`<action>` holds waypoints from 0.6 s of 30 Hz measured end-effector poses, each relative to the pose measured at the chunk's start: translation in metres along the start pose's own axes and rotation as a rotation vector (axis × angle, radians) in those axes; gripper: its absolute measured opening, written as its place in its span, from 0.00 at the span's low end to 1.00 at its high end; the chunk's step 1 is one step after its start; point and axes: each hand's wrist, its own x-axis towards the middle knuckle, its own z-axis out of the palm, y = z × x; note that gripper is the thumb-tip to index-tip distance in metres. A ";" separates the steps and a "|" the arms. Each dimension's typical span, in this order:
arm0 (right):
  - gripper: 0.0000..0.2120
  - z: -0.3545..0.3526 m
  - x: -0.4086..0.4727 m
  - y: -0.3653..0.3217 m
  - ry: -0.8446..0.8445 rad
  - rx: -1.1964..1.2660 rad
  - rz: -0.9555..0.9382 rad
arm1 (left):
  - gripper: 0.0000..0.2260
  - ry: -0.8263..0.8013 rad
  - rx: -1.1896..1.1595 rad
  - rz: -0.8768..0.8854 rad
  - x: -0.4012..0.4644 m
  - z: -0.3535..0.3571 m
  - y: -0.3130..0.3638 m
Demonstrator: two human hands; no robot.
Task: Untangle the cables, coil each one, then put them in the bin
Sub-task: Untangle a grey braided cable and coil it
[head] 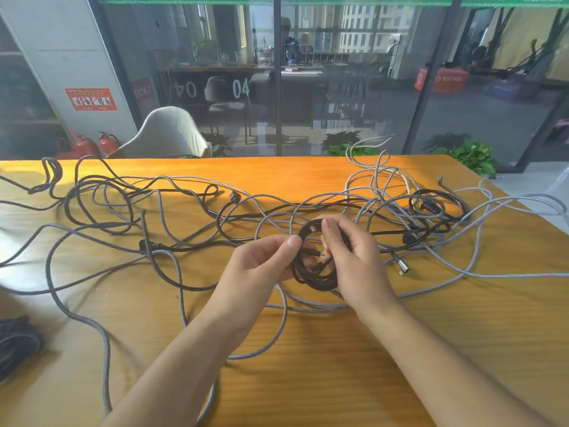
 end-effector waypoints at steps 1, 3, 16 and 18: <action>0.17 -0.001 0.000 0.000 0.001 0.000 0.008 | 0.12 -0.003 -0.034 -0.011 0.000 -0.001 0.001; 0.15 -0.002 0.001 0.001 0.002 0.000 0.018 | 0.16 -0.005 -0.152 -0.056 0.001 -0.002 0.004; 0.13 0.005 -0.008 -0.007 -0.069 -0.132 -0.071 | 0.14 0.137 0.208 0.114 0.004 -0.014 -0.005; 0.12 0.006 -0.008 -0.006 -0.072 -0.130 -0.044 | 0.11 0.160 0.339 0.183 0.004 -0.013 -0.006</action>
